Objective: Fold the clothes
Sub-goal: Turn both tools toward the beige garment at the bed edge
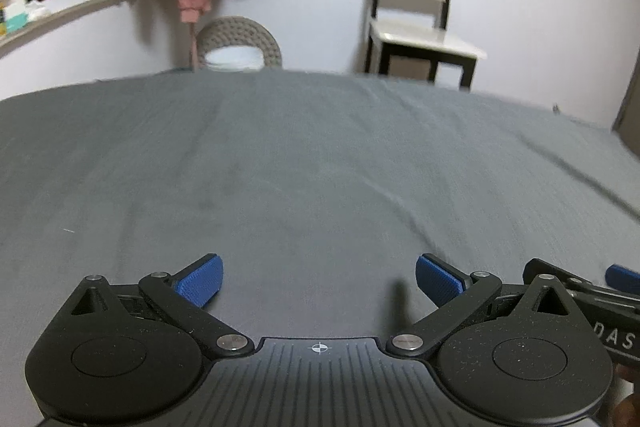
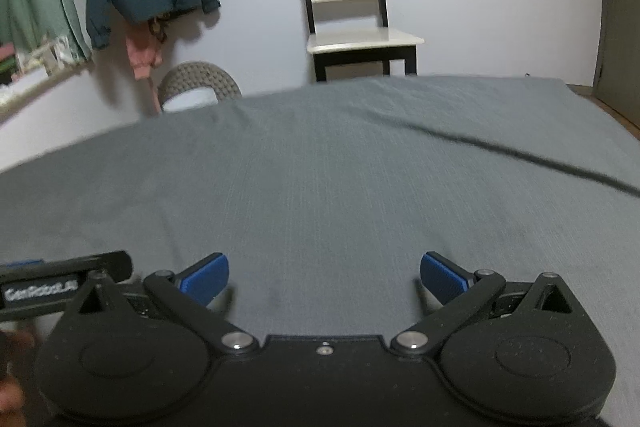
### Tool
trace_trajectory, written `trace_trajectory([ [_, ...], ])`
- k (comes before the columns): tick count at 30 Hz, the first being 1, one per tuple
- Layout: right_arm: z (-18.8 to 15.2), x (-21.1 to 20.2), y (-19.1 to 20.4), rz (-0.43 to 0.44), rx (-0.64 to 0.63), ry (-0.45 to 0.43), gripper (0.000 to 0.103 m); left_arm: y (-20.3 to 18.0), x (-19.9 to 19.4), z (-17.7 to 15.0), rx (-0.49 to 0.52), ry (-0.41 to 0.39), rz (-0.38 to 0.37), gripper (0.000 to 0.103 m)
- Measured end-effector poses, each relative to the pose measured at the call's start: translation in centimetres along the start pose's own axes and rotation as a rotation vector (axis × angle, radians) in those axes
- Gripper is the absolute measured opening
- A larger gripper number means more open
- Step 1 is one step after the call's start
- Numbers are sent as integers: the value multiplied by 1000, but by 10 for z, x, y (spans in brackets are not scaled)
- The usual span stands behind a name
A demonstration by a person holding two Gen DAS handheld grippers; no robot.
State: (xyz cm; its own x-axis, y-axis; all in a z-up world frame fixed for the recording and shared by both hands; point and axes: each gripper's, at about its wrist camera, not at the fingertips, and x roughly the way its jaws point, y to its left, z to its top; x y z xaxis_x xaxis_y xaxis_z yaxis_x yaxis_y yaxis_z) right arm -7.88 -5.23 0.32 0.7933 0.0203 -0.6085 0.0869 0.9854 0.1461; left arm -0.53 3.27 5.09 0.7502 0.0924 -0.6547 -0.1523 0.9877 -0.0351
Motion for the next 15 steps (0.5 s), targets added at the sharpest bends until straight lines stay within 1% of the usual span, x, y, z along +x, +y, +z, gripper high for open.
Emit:
trace_trajectory([
  [3, 8, -27, 23, 71, -28, -52, 103, 30, -42, 15, -34, -63, 22, 103],
  [4, 7, -37, 34, 94, -71, -78, 103, 44, -60, 20, -47, -87, 36, 103],
  [6, 1, -54, 58, 125, -180, -115, 103, 68, -88, 29, -58, -106, 80, 103],
  [8, -9, -68, 83, 166, -265, -110, 103, 97, -115, 32, -43, -121, 166, 103],
  [9, -14, -72, 89, 194, -275, -104, 103, 110, -128, 31, -38, -134, 220, 103],
  [10, -20, -77, 96, 244, -284, -93, 103, 129, -142, 29, -41, -155, 285, 103],
  [12, -29, -81, 106, 348, -307, -57, 103, 162, -162, 24, -46, -182, 367, 103],
  [14, -35, -83, 114, 399, -330, -27, 103, 194, -177, 19, -38, -194, 453, 103],
  [15, -37, -84, 118, 419, -343, -16, 103, 210, -181, 14, -14, -187, 521, 103],
])
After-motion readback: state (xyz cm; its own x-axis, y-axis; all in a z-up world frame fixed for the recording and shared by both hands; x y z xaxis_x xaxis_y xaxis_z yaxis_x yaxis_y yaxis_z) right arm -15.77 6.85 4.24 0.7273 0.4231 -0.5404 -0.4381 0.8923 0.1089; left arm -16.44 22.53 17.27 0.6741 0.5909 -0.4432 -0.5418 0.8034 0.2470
